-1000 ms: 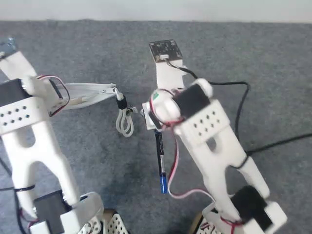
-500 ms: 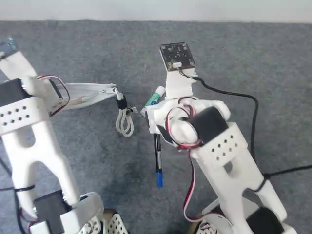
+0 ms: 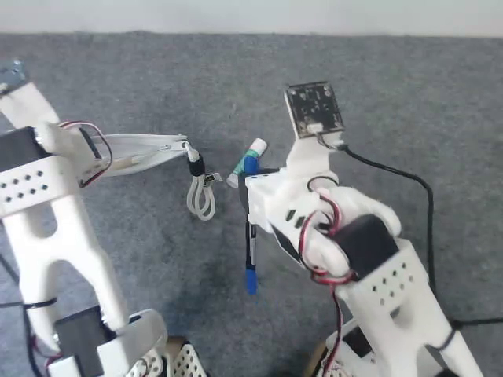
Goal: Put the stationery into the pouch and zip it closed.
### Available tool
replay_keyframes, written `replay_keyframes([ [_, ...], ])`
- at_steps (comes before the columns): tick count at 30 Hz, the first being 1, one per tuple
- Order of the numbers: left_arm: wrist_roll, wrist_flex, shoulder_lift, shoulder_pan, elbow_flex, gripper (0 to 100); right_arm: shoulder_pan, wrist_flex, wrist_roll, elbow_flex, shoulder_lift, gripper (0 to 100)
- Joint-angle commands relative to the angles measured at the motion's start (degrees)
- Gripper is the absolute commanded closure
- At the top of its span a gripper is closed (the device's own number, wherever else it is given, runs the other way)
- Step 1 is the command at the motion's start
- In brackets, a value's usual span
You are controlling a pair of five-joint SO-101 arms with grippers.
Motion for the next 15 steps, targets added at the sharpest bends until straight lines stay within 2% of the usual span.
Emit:
replay_keyframes([
  [1, 0.6, 0.4, -0.3, 1.5, 0.0, 99, -0.3, -5.2, -0.5, 2.4, -5.2, 99.2],
  [15, -0.8, 2.1, -0.3, 3.2, 0.0, 99, -0.3, -14.5, -0.6, 10.1, -13.4, 99.2],
])
